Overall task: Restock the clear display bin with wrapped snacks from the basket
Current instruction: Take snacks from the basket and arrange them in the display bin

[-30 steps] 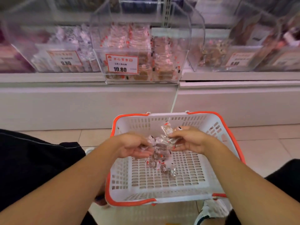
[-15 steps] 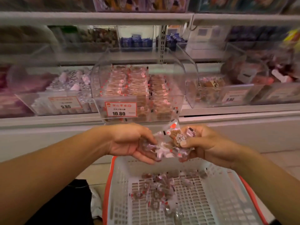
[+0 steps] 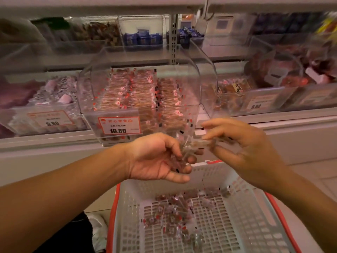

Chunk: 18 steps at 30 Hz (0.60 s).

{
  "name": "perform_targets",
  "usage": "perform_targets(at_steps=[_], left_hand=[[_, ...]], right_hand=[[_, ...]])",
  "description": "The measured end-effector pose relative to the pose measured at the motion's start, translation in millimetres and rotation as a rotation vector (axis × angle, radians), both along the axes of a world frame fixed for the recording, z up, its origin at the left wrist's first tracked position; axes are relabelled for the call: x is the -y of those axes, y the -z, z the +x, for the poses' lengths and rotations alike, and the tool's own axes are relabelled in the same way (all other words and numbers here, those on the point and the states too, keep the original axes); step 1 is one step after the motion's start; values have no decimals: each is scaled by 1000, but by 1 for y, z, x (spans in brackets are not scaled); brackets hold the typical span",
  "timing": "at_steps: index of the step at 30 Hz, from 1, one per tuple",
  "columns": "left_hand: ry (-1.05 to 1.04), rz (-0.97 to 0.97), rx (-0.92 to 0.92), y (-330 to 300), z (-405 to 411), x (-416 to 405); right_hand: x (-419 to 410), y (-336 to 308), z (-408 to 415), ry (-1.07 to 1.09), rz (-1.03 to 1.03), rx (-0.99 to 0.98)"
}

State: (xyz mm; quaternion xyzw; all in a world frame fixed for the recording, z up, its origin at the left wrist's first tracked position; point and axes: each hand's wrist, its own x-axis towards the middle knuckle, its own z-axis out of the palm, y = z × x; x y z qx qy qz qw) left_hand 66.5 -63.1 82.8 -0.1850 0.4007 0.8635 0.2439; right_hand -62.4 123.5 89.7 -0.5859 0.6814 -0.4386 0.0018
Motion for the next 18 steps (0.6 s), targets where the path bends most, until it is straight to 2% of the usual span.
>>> perform_targets(at_steps=[2, 4, 6, 9, 12, 14, 15, 16, 18], left_hand=[[4, 69, -21, -1, -1, 2], [43, 82, -44, -1, -1, -1], [59, 40, -51, 2, 1, -6], [0, -50, -43, 4, 2, -13], [-90, -138, -24, 3, 2, -13], [-162, -174, -5, 1, 1, -13], [-189, -185, -1, 1, 1, -12], [-210, -187, 2, 0, 1, -12], [-228, -187, -1, -2, 1, -12]], right_hand=[[-3, 6, -4, 46, -47, -335], [-4, 18, -2, 44, -49, -478], [-3, 28, 2, 33, -39, -531], [-1, 29, 2, -12, -54, -439], [3, 26, -2, 50, -6, -194], [2, 21, -6, 78, 44, 308], [2, 18, -7, 48, 28, 591], [1, 16, -10, 26, -5, 795], [0, 15, -15, 16, -9, 935]])
